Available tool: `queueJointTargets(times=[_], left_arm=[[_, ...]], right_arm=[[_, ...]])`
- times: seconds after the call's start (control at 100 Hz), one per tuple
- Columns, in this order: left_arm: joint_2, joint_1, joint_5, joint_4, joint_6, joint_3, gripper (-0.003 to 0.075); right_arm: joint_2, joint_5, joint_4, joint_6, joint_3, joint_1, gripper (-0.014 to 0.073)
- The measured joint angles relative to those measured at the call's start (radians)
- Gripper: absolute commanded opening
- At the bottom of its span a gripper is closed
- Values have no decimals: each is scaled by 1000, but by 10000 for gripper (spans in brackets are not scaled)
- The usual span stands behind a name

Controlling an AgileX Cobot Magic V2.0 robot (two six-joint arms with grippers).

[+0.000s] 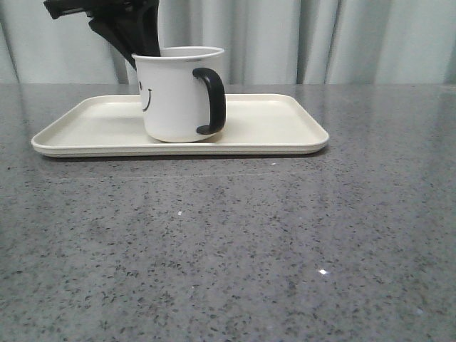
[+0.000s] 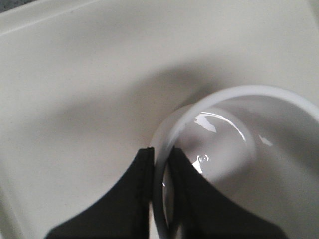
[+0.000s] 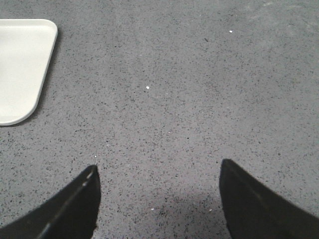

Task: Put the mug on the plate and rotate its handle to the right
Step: 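Lower the mug onto the tray with the left gripper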

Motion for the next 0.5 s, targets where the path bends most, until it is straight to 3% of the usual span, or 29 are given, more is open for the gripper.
queueJointTargets(times=[0.34, 0.41, 0.5], left_arm=[[0, 0, 0, 2, 0, 0, -6], [0, 0, 0, 2, 0, 0, 38], [0, 0, 0, 2, 0, -2, 163]], right_arm=[[0, 0, 0, 0, 0, 0, 510], [0, 0, 0, 0, 0, 0, 510], [0, 0, 0, 0, 0, 0, 510]])
